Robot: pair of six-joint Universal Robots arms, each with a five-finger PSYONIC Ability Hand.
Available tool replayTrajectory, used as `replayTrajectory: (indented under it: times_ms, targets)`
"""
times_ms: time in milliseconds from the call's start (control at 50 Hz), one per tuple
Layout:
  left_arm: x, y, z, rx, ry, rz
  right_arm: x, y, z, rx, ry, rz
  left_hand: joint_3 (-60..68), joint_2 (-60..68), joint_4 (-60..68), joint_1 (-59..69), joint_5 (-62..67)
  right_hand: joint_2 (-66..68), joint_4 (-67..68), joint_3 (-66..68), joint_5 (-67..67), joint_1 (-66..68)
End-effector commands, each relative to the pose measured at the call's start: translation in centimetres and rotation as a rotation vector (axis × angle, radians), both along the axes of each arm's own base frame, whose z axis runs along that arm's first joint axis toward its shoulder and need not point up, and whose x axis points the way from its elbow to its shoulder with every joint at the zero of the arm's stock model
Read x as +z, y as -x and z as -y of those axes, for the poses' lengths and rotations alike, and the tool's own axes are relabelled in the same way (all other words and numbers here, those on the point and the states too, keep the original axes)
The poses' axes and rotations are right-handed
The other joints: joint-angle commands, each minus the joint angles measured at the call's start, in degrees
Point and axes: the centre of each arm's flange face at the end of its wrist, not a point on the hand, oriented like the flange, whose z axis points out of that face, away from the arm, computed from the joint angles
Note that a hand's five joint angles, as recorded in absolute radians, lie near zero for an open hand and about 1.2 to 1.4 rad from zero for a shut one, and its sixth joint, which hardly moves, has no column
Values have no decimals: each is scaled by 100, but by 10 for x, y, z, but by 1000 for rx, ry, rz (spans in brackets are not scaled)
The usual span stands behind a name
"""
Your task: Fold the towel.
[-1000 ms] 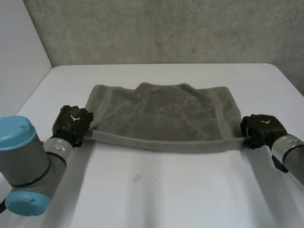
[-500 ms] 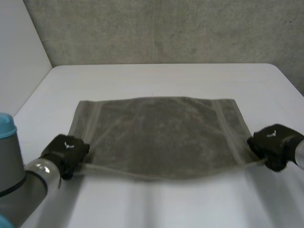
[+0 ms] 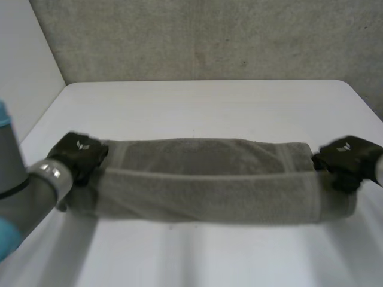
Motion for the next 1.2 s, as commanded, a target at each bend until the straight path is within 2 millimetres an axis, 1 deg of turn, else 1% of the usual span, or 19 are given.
replayTrajectory:
  times_ms: [20,40,100,140,260,400,520,540,560,580,660,740,880,960,980,1100,1140,1160,1200]
  targets:
    - [-31,22,62,-19,64,13,-30,-38,57,-82,102,40,1034,1020,1021,1082,1035,1273,1165,1202,1415,2429]
    - [-37,25,72,-20,72,10,-36,-40,70,-106,145,39,1034,1020,1021,1082,1035,1273,1165,1202,1415,2429]
    - [-43,28,82,-20,93,2,-44,-42,82,-124,184,35,1034,1020,1021,1082,1035,1273,1165,1202,1415,2429]
    - [-52,36,100,-23,172,-20,-52,-51,100,-146,278,34,1034,1020,1021,1082,1035,1273,1165,1202,1415,2429]
    - [-58,48,131,-38,374,-76,-57,-58,126,-197,444,45,1034,1020,1021,1082,1035,1273,1165,1202,1415,2429]
    - [-71,54,139,-76,394,-91,-67,-60,139,-207,478,48,1034,1020,1021,1082,1035,1273,1165,1202,1415,2429]
    - [-83,60,136,-135,372,-99,-81,-69,135,-187,457,23,1034,1020,1021,1082,1035,1273,1165,1202,1415,2429]
    - [-86,62,134,-145,367,-100,-81,-68,134,-192,457,17,-1178,-1192,-1192,-1131,-1177,-2418,-2526,-2489,-2276,-1262]
    - [-86,62,134,-145,367,-100,-81,-68,134,-192,457,17,-1200,-1214,-1214,-1153,-1200,-2455,-2563,-2526,-2313,-1299]
    - [-87,63,132,-142,364,-98,-80,-68,134,-197,462,14,-5430,-5445,-5444,-5383,-5430,-5727,-5835,-5798,-5585,-4571]
    - [-88,64,129,-141,360,-96,-75,-69,136,-203,476,31,-5966,-5980,-5979,-5918,-5965,-5727,-5835,-5798,-5585,-4571]
    - [-83,61,122,-132,352,-92,-52,-67,136,-217,522,64,-5966,-5980,-5979,-5918,-5965,-5727,-5835,-5798,-5585,-4571]
    - [-69,49,106,-115,332,-90,-18,-60,122,-244,523,166,-5966,-5980,-5979,-5918,-5965,-5727,-5835,-5798,-5585,-4571]
    - [-57,39,85,-106,311,-91,-7,-54,95,-194,462,189,-5966,-5980,-5979,-5918,-5965,-5727,-5835,-5798,-5585,-4571]
    - [-52,34,77,-99,307,-92,-8,-49,83,-175,414,183,-5966,-5980,-5979,-5918,-5965,-5727,-5835,-5798,-5585,-4571]
    - [-39,24,53,-86,287,-122,-19,-31,56,-167,267,173,-5966,-5980,-5979,-5918,-5965,-5727,-5835,-5798,-5585,-4571]
    - [-29,20,40,-67,271,-194,-36,-20,44,-173,174,163,-5966,-5980,-5979,-5918,-5965,-5539,-5647,-5610,-5397,-4383]
    - [-29,20,40,-67,271,-194,-36,-19,44,-173,174,163,-5966,-5980,-5979,-5918,-5965,-5533,-5642,-5605,-5392,-4377]
    - [-22,18,30,-42,233,-296,-53,-13,34,-174,114,164,-5966,-5980,-5979,-5918,-5965,-4763,-4872,-4835,-4622,-3607]
